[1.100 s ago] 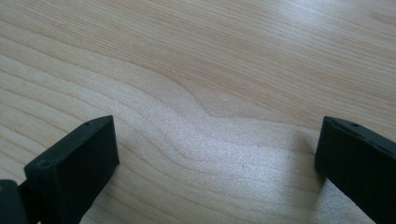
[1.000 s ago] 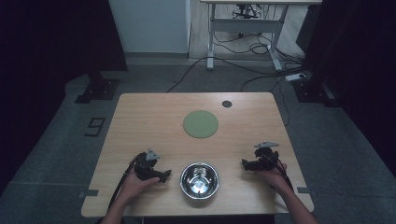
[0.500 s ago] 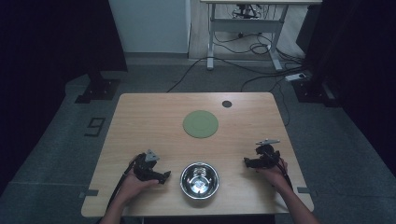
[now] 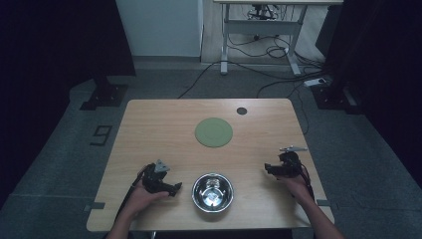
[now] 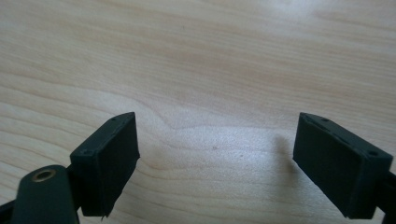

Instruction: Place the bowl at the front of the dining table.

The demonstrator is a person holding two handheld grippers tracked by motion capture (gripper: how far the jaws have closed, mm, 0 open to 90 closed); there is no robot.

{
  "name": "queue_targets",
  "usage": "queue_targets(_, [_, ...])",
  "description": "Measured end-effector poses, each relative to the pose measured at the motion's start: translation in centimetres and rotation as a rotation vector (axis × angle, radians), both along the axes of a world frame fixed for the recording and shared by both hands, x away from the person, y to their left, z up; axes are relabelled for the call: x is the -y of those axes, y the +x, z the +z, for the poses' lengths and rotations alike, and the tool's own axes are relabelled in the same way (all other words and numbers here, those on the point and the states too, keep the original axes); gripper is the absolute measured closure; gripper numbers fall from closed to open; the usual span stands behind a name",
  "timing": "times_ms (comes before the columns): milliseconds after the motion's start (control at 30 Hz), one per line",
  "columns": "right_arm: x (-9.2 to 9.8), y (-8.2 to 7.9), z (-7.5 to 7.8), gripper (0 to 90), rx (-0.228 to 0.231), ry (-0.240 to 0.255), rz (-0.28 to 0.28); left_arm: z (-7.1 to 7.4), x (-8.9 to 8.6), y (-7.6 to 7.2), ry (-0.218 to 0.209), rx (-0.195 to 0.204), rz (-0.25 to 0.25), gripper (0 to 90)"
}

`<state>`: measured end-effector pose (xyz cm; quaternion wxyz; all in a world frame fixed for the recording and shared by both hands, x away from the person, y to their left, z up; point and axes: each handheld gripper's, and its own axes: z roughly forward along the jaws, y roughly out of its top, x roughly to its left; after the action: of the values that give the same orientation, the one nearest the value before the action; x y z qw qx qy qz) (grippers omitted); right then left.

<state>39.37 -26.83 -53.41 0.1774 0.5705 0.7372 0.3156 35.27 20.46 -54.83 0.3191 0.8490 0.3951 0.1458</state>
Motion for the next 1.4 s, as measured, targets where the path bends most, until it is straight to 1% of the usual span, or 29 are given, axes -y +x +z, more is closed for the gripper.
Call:
queue_targets(100, [-0.1, -0.4, 0.7, 16.8, 0.032, 0.015, 0.011, 0.0, 0.0, 0.0, 0.000, -0.001, 0.000, 0.0])
queue_targets(167, [-0.2, -0.5, 0.9, 16.9, 0.041, 0.019, 0.016, 0.0, 0.0, 0.0, 0.000, -0.001, 0.000, 0.0])
queue_targets(233, [-0.4, -0.9, 1.4, 18.1, 0.057, 0.034, 0.026, 0.0, 0.0, 0.0, -0.001, 0.000, 0.000, 0.0])
queue_targets(300, [-0.7, -1.4, 1.9, 19.5, 0.082, 0.062, 0.043, 0.0, 0.0, 0.0, 0.000, -0.001, -0.002, 0.0])
queue_targets(333, [-0.8, -1.4, 2.0, 19.8, 0.086, 0.066, 0.052, 0.0, 0.0, 0.0, -0.001, -0.001, -0.002, 0.0])
queue_targets(500, [-1.4, -1.8, 2.2, 21.2, 0.096, 0.071, 0.089, 0.0, 0.0, 0.0, -0.001, 0.000, -0.004, 0.0])
queue_targets(667, [-1.8, -2.2, 2.6, 23.4, 0.109, 0.078, 0.113, 0.0, 0.0, 0.0, 0.000, 0.000, -0.004, 0.0])
queue_targets(733, [-1.9, -2.2, 2.7, 23.7, 0.112, 0.079, 0.115, 0.0, 0.0, 0.0, 0.000, 0.000, -0.004, 0.0])
queue_targets(833, [-2.1, -2.6, 3.0, 24.8, 0.124, 0.094, 0.124, 0.0, 0.0, 0.0, -0.001, 0.000, -0.004, 0.0])
queue_targets(1067, [-2.3, -2.8, 3.2, 26.6, 0.132, 0.107, 0.145, 0.0, 0.0, 0.0, -0.001, 0.000, -0.003, 0.0])
queue_targets(1100, [-2.5, -2.9, 3.3, 27.4, 0.133, 0.115, 0.156, 0.0, 0.0, 0.0, -0.001, -0.001, -0.003, 0.0])
queue_targets(1167, [-2.5, -2.9, 3.3, 27.7, 0.136, 0.118, 0.160, 0.0, 0.0, -0.1, -0.001, -0.001, -0.003, 0.0])
queue_targets(1233, [-2.8, -3.1, 3.5, 29.4, 0.148, 0.126, 0.181, 0.0, 0.0, -0.1, -0.001, -0.001, -0.003, 0.0])
queue_targets(1400, [-3.1, -3.5, 3.6, 31.4, 0.149, 0.135, 0.207, 0.0, 0.0, -0.1, -0.001, -0.001, -0.003, 0.0])
